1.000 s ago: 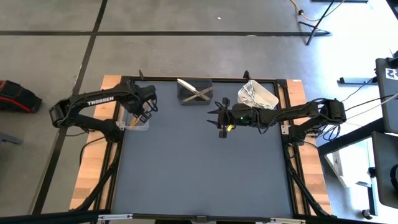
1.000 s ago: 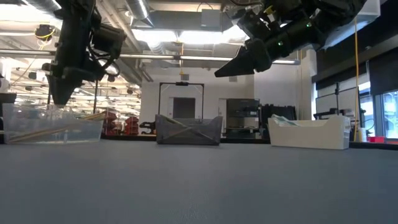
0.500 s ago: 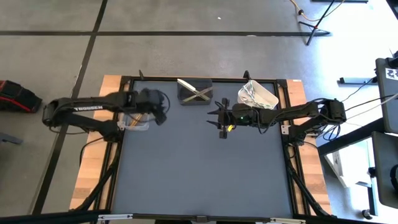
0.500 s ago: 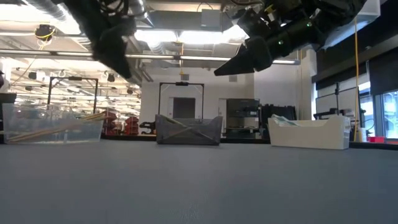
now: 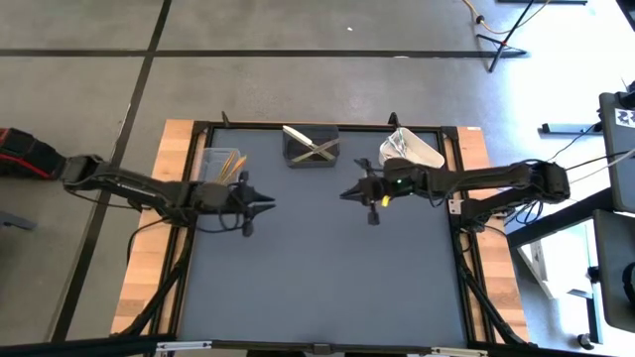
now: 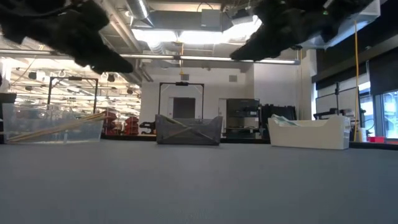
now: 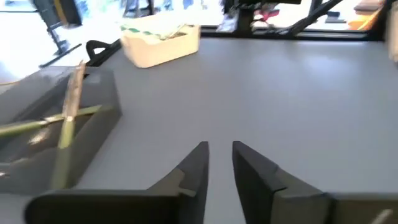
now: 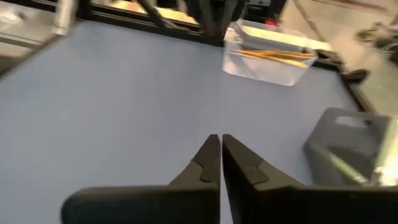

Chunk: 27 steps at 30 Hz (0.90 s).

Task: Sort silverware by color (type)
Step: Return to Home Position

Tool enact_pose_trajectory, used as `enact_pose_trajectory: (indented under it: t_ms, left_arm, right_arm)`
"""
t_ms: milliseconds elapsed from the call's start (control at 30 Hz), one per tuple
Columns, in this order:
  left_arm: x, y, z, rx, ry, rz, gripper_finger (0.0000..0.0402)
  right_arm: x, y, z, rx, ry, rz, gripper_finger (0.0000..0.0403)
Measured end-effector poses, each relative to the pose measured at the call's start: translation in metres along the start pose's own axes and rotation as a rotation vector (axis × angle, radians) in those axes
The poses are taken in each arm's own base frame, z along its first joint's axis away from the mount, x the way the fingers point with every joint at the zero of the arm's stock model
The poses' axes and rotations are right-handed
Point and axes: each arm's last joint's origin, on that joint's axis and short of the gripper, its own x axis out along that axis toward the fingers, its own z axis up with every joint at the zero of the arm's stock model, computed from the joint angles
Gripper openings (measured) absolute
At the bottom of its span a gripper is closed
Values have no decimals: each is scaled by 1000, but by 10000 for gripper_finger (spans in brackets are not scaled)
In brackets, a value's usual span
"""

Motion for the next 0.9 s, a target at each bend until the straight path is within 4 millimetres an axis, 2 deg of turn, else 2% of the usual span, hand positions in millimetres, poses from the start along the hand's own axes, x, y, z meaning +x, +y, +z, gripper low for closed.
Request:
enact_pose_trajectory:
  t_ms: [200,467,667,900]
  left_arm:
    - [-17,6,-28,-28,-97,-71,5]
    - [-29,12,-53,-48,-165,-68,3]
    - [-33,14,-53,-51,-198,-70,5]
    - [-33,14,-53,-35,-206,-69,6]
  right_arm:
    - [-31,-5,-23,91,-44,24,19]
    - [-66,8,-57,176,-152,13,21]
    - [-89,18,-74,273,-219,-93,21]
    - [-109,31,-105,370,-293,-221,21]
